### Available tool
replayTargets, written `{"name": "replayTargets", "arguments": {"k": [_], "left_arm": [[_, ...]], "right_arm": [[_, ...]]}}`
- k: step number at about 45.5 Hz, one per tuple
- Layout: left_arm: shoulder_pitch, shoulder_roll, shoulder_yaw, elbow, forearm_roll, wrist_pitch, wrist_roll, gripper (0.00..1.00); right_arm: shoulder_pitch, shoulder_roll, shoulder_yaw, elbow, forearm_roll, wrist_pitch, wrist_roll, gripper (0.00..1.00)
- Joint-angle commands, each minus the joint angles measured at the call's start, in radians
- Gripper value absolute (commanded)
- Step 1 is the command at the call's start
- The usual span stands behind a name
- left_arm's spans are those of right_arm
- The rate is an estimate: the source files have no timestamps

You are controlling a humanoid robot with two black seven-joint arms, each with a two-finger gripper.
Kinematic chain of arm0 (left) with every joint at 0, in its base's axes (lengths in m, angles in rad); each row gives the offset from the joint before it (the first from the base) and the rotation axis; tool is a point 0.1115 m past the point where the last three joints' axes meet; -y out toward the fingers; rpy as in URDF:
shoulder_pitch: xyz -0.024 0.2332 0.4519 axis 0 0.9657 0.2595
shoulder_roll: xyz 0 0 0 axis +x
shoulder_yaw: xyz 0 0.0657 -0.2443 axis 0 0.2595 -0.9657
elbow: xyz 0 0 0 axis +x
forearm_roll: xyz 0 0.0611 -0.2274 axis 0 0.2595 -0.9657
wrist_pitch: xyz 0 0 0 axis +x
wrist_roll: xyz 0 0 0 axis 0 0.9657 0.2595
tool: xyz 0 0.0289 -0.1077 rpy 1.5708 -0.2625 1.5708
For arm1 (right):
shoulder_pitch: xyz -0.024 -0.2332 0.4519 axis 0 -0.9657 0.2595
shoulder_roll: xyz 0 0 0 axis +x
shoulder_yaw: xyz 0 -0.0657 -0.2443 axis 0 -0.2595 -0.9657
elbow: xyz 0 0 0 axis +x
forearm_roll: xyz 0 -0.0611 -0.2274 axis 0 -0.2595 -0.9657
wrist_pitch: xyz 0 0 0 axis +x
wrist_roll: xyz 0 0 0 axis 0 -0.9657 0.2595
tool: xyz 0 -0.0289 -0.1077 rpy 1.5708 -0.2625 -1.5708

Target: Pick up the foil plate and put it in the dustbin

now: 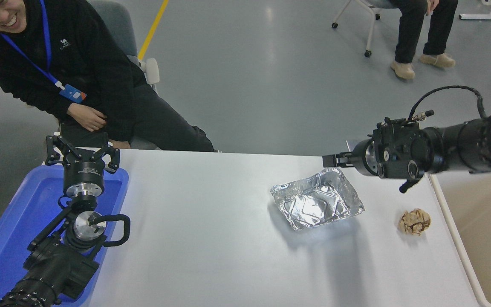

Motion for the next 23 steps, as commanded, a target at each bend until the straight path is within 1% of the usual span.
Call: {"name": "replayTargets", "arguments": {"k": [1,10,19,23], "left_arm": [[0.0,0.0,0.0,0.0,0.0,0.0,0.0,0.99],[0.0,0.0,0.0,0.0,0.0,0.0,0.0,0.99],[0.0,0.0,0.0,0.0,0.0,0.0,0.0,0.99],[0.0,0.0,0.0,0.0,0.0,0.0,0.0,0.99]], "right_arm": [[-0.177,0.012,0.005,-0.204,-0.067,-0.053,-0.001,1.0],[-0.337,0.055,0.035,-0.406,-0.068,-0.06,-0.001,1.0],[-0.394,0.082,0.043,-0.434,-0.088,-0.092,-0.001,1.0],[-0.417,0.095,0.043,-0.438,-0.117,-0.101,0.001,0.99]]}}
